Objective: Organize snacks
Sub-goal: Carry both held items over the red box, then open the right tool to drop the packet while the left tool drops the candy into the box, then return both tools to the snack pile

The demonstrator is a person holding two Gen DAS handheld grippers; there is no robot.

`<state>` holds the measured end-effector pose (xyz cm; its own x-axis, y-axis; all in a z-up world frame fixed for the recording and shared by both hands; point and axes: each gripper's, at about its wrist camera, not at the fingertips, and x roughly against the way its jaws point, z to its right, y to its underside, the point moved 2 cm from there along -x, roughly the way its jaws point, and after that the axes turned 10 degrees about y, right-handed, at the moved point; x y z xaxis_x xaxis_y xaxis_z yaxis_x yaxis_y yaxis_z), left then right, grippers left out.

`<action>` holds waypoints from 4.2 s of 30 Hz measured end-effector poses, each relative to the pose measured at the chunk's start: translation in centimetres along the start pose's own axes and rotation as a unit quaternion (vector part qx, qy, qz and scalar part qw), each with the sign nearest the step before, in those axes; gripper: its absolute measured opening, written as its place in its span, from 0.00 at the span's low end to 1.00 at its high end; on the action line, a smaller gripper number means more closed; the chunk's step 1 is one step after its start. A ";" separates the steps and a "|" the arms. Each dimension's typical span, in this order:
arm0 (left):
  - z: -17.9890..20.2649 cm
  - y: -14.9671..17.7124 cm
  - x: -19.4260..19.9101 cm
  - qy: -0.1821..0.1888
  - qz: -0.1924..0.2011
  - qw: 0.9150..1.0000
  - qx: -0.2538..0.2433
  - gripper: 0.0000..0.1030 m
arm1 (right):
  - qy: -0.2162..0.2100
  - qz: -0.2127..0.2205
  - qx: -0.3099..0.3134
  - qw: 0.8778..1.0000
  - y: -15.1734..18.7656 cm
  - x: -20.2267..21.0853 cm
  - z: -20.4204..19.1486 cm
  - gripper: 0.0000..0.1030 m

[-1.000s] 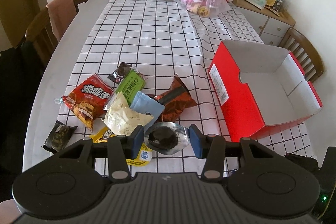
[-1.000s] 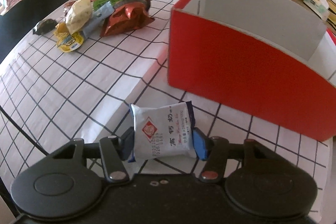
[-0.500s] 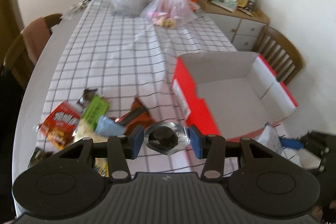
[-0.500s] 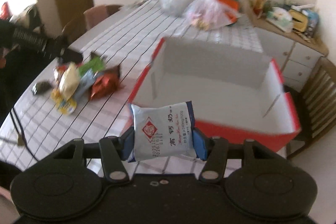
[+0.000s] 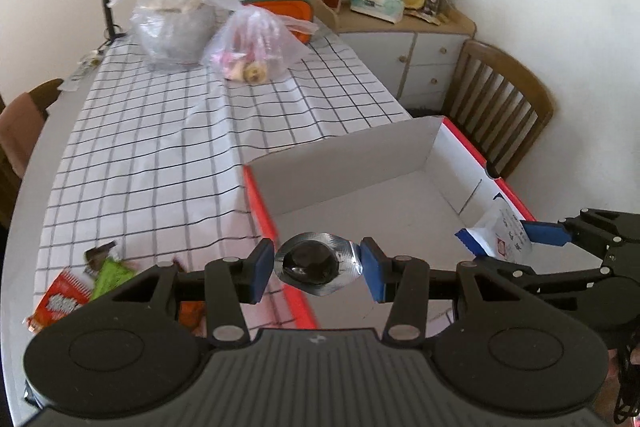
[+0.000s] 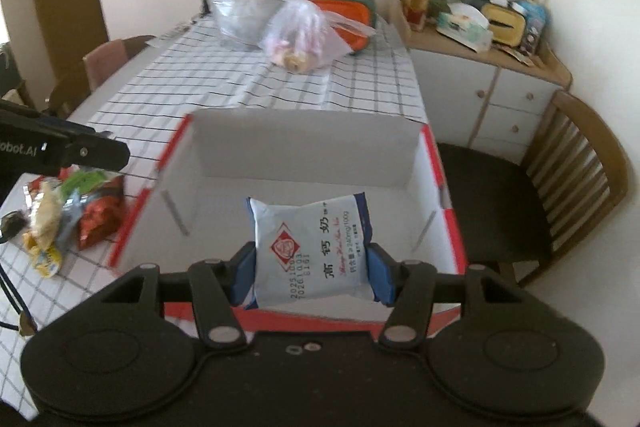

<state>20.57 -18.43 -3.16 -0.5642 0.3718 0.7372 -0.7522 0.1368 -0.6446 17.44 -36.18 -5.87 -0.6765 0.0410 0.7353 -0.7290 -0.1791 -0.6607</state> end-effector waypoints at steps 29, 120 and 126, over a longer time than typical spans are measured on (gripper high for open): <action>2.8 0.3 -15.0 -0.030 -0.175 0.984 -0.016 0.46 | -0.022 -0.107 0.048 0.993 1.0 -8.7 1.0 0.56; -36.0 12.9 6.4 -0.066 -0.072 0.995 0.031 0.81 | -0.040 -0.052 -0.011 0.998 -2.0 -3.7 -26.7 0.93; -38.7 12.9 3.2 -0.063 -0.101 0.993 0.016 0.62 | -0.024 -0.071 -0.028 0.997 -2.6 -5.2 -27.1 0.88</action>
<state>22.25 20.04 -16.92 -0.4368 0.2215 0.8719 -0.8639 0.1670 -0.4752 20.02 -9.26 -12.08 -0.5608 0.0153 0.8278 -0.8230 -0.1196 -0.5553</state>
